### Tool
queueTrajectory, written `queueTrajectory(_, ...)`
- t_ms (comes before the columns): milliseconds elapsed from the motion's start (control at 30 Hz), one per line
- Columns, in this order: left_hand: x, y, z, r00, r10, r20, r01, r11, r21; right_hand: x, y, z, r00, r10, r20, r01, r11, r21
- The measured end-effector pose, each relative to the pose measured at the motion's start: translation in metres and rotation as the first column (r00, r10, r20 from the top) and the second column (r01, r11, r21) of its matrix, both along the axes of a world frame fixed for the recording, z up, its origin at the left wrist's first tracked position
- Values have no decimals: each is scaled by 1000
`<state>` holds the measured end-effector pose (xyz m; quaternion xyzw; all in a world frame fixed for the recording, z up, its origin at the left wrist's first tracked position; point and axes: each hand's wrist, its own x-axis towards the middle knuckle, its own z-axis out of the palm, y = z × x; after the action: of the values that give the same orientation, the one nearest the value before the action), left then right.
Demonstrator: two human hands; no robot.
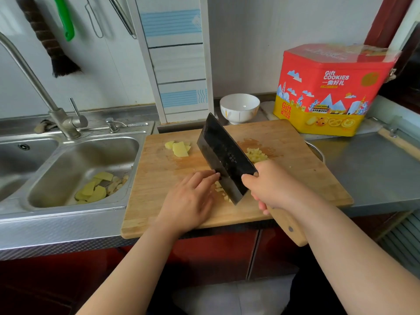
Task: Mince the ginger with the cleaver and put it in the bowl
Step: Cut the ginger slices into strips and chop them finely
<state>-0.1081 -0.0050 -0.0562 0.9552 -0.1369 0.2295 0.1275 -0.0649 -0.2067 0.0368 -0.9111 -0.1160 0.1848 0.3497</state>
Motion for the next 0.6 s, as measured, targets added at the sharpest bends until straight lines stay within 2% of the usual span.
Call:
queueTrajectory(100,-2,-5,-3,998,38,51,-43,993,110,2,-4,4,1000,-8,-11,8,1000,29)
queueTrajectory(233,-2,-7,-1,991,87,106,-98,990,101,4,-9,9,1000,-21,-11,21,998,53)
queueTrajectory(433,5,-19,6,988,134,70,-143,981,135,5,-16,13,1000,1,-17,1,995,95)
queueTrajectory(600,4,-9,-8,980,151,129,-152,988,4,9,-21,16,1000,-4,-26,7,994,108)
